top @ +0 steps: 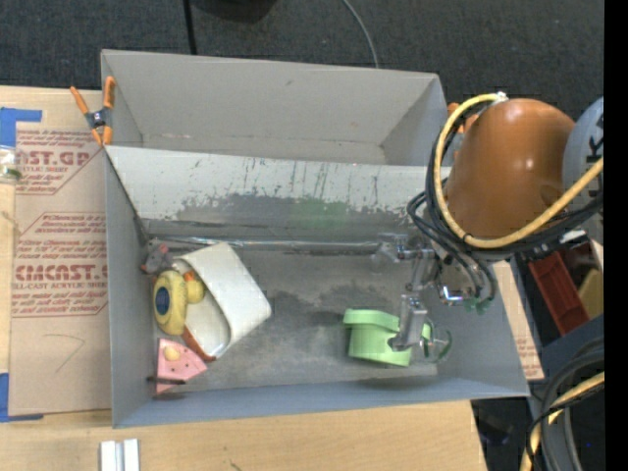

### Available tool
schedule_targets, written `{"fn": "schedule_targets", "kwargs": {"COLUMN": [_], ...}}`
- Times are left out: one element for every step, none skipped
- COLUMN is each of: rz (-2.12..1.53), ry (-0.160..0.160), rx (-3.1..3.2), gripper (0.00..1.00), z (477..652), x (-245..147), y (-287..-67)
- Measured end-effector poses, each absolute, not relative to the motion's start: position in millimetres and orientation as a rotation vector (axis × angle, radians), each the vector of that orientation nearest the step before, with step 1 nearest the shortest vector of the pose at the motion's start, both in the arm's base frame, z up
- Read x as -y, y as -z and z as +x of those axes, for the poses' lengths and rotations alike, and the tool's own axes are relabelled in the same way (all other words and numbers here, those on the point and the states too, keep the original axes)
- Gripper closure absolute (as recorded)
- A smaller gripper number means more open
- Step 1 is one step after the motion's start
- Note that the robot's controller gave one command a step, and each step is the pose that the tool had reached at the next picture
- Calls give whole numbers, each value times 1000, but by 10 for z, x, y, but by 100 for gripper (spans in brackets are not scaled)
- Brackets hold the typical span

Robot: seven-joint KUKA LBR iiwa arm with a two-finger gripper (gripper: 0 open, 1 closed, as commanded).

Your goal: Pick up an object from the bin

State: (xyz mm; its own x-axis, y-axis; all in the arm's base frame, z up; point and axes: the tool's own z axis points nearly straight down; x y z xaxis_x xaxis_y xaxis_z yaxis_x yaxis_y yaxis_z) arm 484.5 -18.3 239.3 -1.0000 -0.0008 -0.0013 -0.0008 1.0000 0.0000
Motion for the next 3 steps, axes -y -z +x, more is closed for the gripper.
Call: {"fn": "schedule_targets", "kwargs": {"rz": [114, 268, 161], "ry": [-1, -3, -1], "rx": [-3136, -3134, -3135], "gripper": [0, 0, 0], "z": [4872, 4870, 4834], "x": [373, 558, 609], "y": [-1737, -1550, -1295]}}
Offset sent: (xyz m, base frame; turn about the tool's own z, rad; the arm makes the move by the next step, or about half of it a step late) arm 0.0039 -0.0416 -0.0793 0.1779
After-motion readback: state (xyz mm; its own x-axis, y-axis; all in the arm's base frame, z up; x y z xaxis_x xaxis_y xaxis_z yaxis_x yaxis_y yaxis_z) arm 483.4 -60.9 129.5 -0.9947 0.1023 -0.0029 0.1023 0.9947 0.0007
